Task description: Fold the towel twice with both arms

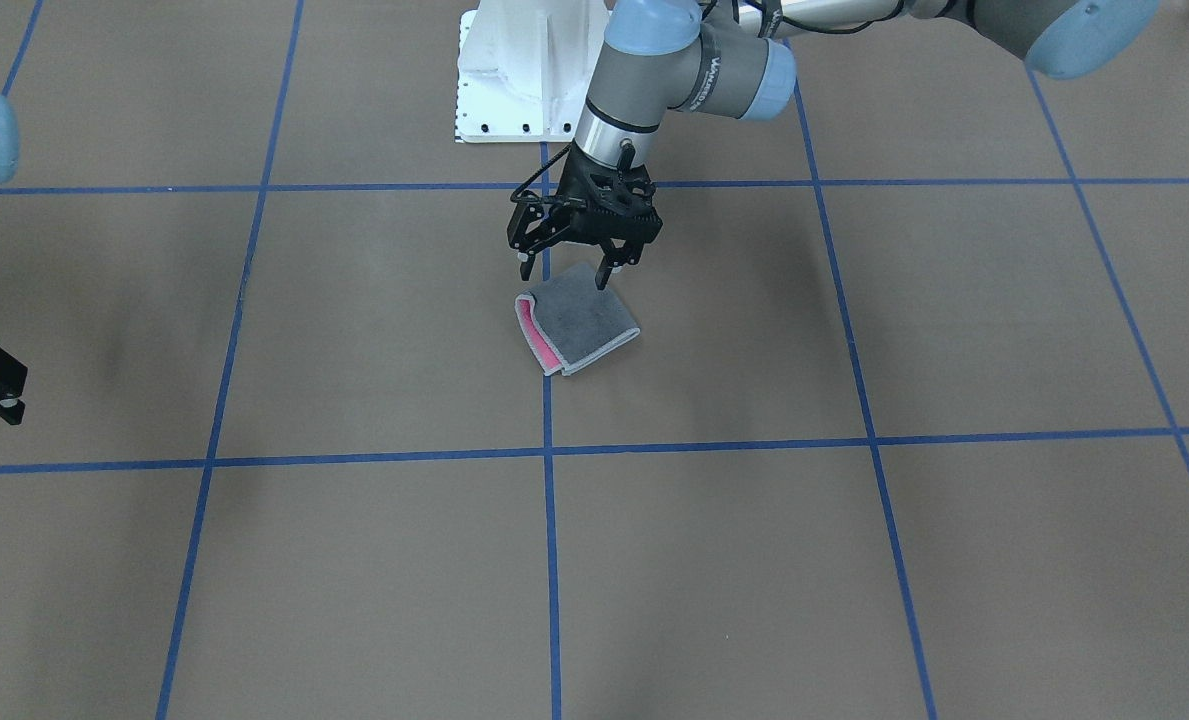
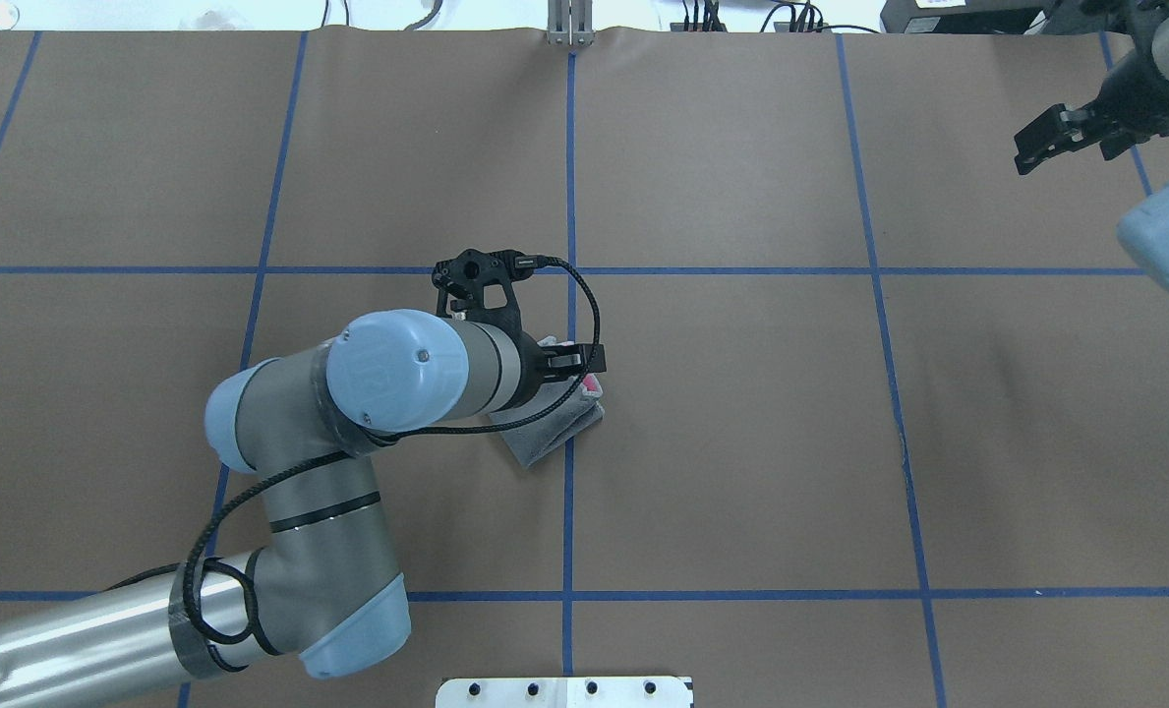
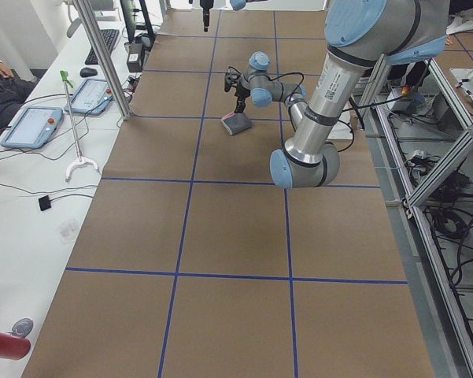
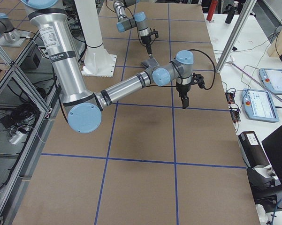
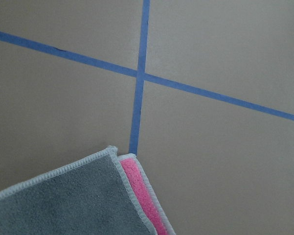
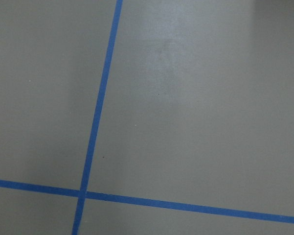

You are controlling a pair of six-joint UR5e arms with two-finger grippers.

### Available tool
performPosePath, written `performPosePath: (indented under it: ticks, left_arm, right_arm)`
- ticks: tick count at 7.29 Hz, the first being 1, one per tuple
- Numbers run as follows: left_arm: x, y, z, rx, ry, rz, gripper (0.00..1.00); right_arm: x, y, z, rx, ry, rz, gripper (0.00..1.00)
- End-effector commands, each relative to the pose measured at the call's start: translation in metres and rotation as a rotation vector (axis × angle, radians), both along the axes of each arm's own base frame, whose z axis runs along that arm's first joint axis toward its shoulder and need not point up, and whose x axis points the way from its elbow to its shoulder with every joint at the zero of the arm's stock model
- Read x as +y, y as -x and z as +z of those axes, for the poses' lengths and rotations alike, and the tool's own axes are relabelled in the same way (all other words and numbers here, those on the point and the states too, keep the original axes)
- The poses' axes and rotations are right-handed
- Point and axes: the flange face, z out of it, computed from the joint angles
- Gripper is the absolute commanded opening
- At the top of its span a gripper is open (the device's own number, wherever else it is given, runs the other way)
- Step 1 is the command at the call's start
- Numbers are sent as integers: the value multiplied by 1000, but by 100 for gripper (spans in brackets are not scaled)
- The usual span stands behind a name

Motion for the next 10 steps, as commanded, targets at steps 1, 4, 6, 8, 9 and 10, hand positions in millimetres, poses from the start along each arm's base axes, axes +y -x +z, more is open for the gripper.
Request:
performPosePath:
  ticks: [1, 4, 6, 8, 9, 10]
  left_arm:
    - [-16, 67, 18, -193, -64, 97, 100]
    - [-65, 200, 103, -340, -131, 238, 100]
    - [-96, 296, 168, -393, -175, 332, 100]
    - [-109, 406, 241, -393, -157, 382, 100]
    - [-107, 448, 285, -401, -137, 406, 100]
    - [-107, 487, 326, -417, -116, 415, 100]
  right_arm:
    - [7, -78, 68, 36, -3, -49, 100]
    - [81, -164, 173, 50, 114, -13, 100]
    - [129, -199, 219, 68, 183, 25, 100]
    - [141, -211, 227, 55, 176, 14, 100]
    - [140, -211, 227, 55, 177, 14, 100]
    - [140, -211, 228, 53, 180, 15, 100]
